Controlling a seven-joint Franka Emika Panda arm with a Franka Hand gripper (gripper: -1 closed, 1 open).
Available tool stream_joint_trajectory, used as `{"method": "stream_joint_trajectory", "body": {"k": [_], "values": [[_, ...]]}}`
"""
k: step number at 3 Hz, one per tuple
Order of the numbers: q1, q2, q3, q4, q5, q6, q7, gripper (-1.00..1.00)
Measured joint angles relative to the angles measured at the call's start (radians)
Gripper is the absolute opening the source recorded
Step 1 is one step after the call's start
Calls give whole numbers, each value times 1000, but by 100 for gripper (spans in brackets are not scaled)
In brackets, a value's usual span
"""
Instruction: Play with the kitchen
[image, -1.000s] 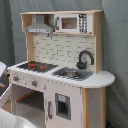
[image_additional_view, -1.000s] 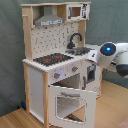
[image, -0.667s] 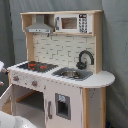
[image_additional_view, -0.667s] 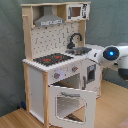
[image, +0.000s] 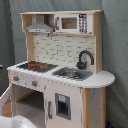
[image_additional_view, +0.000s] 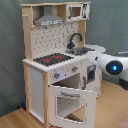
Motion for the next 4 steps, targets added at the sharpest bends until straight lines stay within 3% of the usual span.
{"method": "stream_joint_trajectory", "body": {"k": [2, 4], "values": [[-70, -121, 77, 67, -140, 1, 10, 100], [-95, -289, 108, 123, -251, 13, 17, 100]]}}
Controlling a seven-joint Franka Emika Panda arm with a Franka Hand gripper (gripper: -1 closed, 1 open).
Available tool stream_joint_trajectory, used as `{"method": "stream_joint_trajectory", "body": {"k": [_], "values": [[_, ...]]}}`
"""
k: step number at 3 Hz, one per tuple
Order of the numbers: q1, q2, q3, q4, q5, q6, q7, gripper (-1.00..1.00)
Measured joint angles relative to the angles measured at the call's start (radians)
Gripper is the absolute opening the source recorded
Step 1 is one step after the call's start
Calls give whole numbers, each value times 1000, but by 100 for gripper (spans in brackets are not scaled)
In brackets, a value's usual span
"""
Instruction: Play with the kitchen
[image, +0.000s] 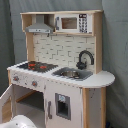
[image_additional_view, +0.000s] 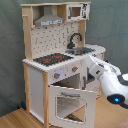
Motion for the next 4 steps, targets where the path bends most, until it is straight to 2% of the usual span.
{"method": "stream_joint_trajectory", "body": {"k": [1, 2, 3, 4], "values": [[0, -81, 4, 10, -36, 44, 8, 100], [-2, -150, 4, 10, -62, 124, 17, 100], [-10, -194, 3, 8, -75, 226, 31, 100], [-22, -208, 4, 6, -76, 339, 40, 100]]}}
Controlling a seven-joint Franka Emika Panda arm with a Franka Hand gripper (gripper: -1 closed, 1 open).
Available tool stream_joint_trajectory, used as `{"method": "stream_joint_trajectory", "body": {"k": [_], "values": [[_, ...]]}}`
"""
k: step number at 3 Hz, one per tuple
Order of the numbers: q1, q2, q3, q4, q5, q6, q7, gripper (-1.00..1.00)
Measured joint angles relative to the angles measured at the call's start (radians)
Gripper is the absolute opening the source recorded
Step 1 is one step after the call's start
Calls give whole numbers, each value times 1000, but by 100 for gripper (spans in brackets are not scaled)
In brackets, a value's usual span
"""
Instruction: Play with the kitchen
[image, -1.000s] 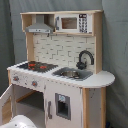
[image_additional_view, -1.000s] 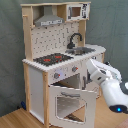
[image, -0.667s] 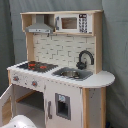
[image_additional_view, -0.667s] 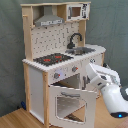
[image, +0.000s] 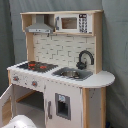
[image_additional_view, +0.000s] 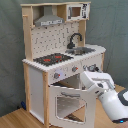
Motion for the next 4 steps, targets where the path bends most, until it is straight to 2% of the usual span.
{"method": "stream_joint_trajectory", "body": {"k": [2, 3, 4], "values": [[-24, 1, 11, -10, 1, 233, 36, 100], [-24, 3, 17, -27, 6, 353, 52, 100], [-23, 8, 24, -58, 15, 445, 73, 100]]}}
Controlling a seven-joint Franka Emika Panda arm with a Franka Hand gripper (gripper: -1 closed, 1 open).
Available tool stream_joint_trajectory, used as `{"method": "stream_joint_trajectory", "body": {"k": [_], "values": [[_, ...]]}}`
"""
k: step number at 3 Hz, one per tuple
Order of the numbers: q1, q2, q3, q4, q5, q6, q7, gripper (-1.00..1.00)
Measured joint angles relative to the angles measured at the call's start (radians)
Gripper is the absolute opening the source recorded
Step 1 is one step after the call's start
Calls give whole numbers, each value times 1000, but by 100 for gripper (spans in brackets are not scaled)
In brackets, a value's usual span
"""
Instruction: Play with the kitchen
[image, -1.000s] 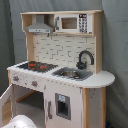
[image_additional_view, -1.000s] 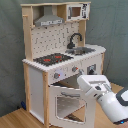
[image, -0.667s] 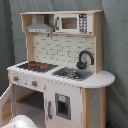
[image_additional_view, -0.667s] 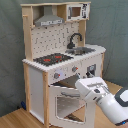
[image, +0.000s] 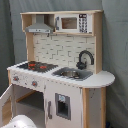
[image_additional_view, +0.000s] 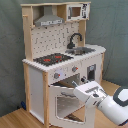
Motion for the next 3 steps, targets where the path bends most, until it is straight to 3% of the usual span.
{"method": "stream_joint_trajectory", "body": {"k": [3], "values": [[0, 12, -1, -118, 21, 301, 60, 100]]}}
